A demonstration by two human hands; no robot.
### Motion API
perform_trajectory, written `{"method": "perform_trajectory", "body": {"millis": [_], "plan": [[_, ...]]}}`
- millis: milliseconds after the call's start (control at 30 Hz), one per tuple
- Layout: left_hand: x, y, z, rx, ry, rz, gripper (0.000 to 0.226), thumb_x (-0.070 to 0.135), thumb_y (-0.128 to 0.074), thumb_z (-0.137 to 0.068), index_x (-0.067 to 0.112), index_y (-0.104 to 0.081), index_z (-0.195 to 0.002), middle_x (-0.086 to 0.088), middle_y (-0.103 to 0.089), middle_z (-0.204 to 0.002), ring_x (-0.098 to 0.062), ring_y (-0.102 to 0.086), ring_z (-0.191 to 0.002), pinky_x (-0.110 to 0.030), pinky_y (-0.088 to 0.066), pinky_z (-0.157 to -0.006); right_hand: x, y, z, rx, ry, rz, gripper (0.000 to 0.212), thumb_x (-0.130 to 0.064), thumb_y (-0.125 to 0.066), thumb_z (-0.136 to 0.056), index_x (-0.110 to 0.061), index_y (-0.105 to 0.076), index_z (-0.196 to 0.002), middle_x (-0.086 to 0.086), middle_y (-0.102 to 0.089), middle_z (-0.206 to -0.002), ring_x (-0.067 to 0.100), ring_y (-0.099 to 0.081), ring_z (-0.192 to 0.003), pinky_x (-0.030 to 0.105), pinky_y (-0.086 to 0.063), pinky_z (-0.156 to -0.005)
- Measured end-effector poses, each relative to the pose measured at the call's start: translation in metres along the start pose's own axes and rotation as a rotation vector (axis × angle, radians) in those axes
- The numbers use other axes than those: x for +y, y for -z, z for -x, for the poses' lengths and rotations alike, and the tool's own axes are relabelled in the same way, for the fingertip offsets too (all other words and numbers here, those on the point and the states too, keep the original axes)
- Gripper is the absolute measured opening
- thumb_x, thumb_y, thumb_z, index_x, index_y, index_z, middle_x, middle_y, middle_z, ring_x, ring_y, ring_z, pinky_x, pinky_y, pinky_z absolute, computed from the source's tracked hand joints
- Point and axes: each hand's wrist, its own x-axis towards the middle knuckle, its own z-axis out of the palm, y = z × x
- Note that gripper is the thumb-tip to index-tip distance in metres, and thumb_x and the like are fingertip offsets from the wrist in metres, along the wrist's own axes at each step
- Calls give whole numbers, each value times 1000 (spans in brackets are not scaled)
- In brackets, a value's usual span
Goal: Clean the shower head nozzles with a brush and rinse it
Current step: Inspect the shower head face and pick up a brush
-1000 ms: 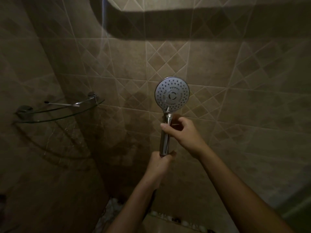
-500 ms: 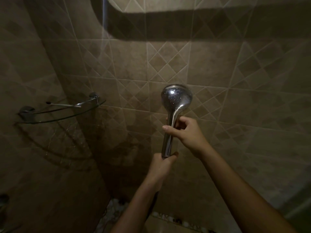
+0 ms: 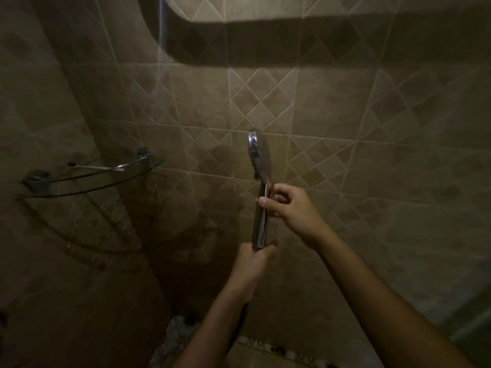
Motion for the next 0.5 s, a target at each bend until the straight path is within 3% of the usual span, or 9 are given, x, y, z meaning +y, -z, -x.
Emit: {"method": "perform_trajectory", "body": {"millis": [67,133,200,300,433,500], "plan": [[-1,-2,-2,12,8,12,8,25,-62,-97,19,-59,-93,-5,-71,-90,-18,-71,-82,-40,-60,-86,0,-1,1,-15,-24,-55,16,-15,-64,-94,-8,-67,-109,15,-72,-103,23,-70,-100,36,-58,-88],[0,-2,-6,37,0,-8,20,30,-64,-95,14,-66,-107,-7,-76,-98,-20,-75,-88,-37,-60,-78,-3,-4,1,3,-4,-29,18,-23,-69,-91,-11,-68,-105,8,-71,-95,21,-70,-95,36,-58,-86],[-2,-3,-9,66,13,-28,28,34,-65,-93,13,-67,-112,-6,-76,-98,-19,-75,-86,-33,-59,-73,-3,-4,2,19,32,31,23,-29,-74,-87,-12,-69,-101,10,-70,-91,25,-70,-91,37,-59,-82],[-4,-2,-11,72,36,-26,37,36,-67,-91,12,-63,-118,-6,-72,-96,-15,-71,-77,-26,-53,-58,-3,-2,1,33,14,15,19,-22,-71,-90,-11,-68,-104,7,-72,-94,21,-71,-92,35,-59,-83],[-9,2,-15,72,35,-18,23,30,-66,-93,17,-59,-111,-8,-71,-101,-20,-70,-86,-34,-57,-70,-5,-2,2,-61,-78,-250,22,-7,-57,-97,-11,-60,-118,11,-74,-112,20,-72,-105,36,-57,-92],[-10,4,-16,73,28,-26,23,31,-65,-93,17,-59,-112,-5,-70,-98,-17,-70,-81,-31,-57,-66,-6,-5,4,-57,-91,-266,24,-11,-60,-96,-10,-59,-120,11,-74,-113,21,-71,-107,40,-56,-95]]}}
